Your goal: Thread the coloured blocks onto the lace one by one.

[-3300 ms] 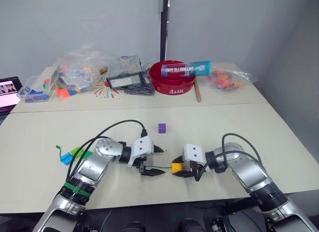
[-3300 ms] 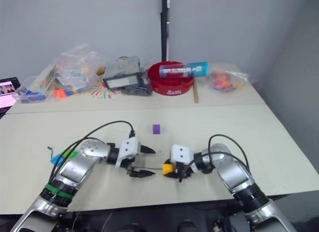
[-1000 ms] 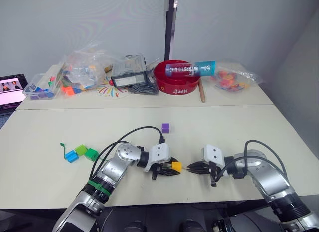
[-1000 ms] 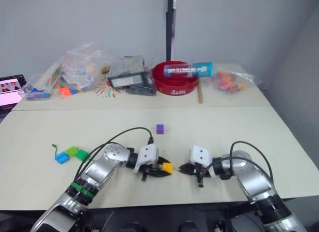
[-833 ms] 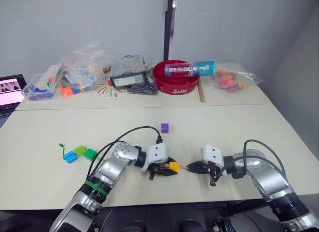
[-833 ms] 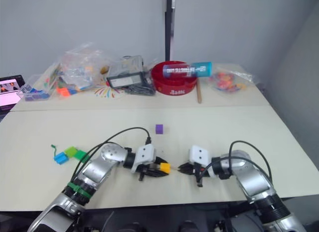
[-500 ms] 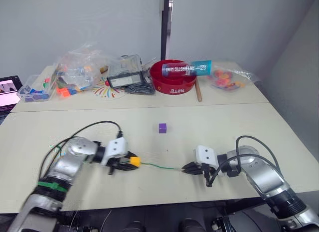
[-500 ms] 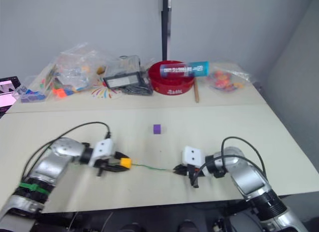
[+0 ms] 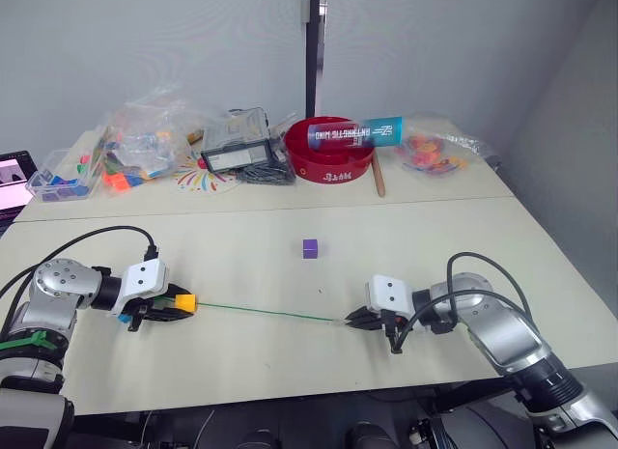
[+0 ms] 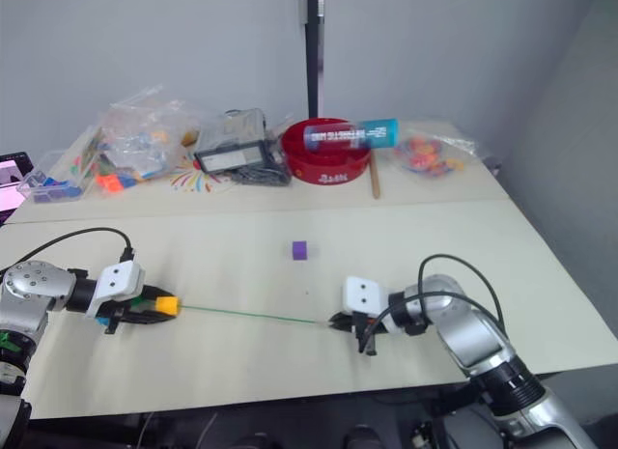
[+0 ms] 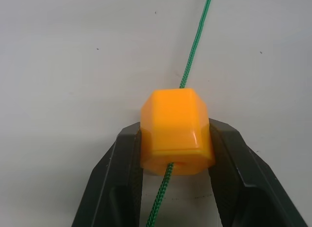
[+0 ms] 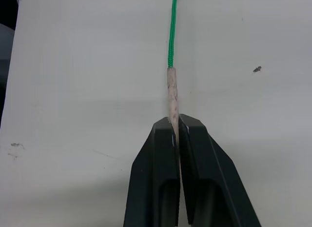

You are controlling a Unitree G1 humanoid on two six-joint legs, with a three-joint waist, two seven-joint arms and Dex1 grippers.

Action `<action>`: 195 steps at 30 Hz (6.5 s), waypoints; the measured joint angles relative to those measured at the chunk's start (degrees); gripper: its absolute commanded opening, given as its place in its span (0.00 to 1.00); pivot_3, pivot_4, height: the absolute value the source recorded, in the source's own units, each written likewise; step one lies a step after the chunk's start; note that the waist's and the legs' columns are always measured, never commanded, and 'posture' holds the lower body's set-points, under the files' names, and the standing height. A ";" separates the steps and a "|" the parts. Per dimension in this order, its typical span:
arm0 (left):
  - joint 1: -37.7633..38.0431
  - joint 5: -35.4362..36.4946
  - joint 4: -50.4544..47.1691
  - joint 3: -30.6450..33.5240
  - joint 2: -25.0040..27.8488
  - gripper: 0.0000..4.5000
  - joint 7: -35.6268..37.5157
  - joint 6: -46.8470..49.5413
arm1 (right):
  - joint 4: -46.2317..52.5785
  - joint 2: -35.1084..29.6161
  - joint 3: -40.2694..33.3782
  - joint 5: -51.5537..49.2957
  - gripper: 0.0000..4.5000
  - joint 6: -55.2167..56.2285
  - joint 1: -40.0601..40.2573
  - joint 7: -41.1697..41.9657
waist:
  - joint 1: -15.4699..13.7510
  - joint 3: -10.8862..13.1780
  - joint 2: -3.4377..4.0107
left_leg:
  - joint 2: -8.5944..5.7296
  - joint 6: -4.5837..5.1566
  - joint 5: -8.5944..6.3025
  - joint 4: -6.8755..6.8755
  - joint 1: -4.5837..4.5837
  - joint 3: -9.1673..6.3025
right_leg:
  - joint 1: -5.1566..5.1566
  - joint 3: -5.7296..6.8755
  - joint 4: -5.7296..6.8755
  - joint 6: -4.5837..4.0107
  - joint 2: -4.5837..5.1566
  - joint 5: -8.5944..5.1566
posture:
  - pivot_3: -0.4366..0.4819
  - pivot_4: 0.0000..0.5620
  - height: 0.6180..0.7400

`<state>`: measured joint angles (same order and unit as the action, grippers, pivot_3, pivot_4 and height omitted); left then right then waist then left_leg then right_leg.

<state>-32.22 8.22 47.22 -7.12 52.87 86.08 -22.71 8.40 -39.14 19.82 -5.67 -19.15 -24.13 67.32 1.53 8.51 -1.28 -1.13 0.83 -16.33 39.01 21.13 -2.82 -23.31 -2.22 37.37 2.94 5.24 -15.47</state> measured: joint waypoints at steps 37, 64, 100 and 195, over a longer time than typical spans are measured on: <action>0.19 12.70 -33.44 1.52 0.85 0.94 3.69 35.39 | -0.13 1.91 0.77 0.33 0.00 -0.18 -1.87 -0.02 | -0.31 0.04 -0.07 | -0.08 -0.08 0.05 0.43 0.98 -0.04 | -0.92 -0.01 0.68 -0.01 0.05 0.01 | 0.48 0.27 1.00; 9.23 4.36 -40.31 -6.58 -20.17 0.94 -13.53 28.47 | -1.14 8.10 7.17 5.27 0.00 -4.10 -7.56 -2.57 | -0.79 0.04 -0.08 | -0.20 -0.08 0.05 0.76 1.08 -0.10 | -0.96 -0.02 0.63 -0.02 0.14 0.02 | 0.48 0.27 1.00; 5.62 3.31 -39.82 -8.62 -24.08 0.00 -15.01 31.98 | 0.03 7.27 6.73 4.80 0.00 -5.86 -7.39 -3.34 | -0.76 0.04 -0.08 | -0.23 -0.09 0.05 0.79 1.08 -0.12 | -0.95 -0.03 0.65 -0.02 0.16 0.02 | 0.48 0.27 1.00; 12.26 9.59 -41.81 -1.44 -18.40 0.00 -12.86 30.86 | -58.99 25.11 -4.55 5.33 0.99 19.13 -32.60 -12.05 | 1.47 0.05 -0.05 | -0.15 -0.19 0.11 0.54 1.03 -0.13 | -1.05 -0.05 0.73 -0.04 0.17 0.03 | 0.48 0.27 1.00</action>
<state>-19.96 17.82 5.41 -8.56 34.47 73.22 8.14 -50.59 -14.03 15.26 -0.33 -0.02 -56.74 55.27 3.00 8.56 -1.33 -1.28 0.64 -16.22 39.55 22.16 -2.94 -24.36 -2.27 38.10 2.90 5.41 -15.44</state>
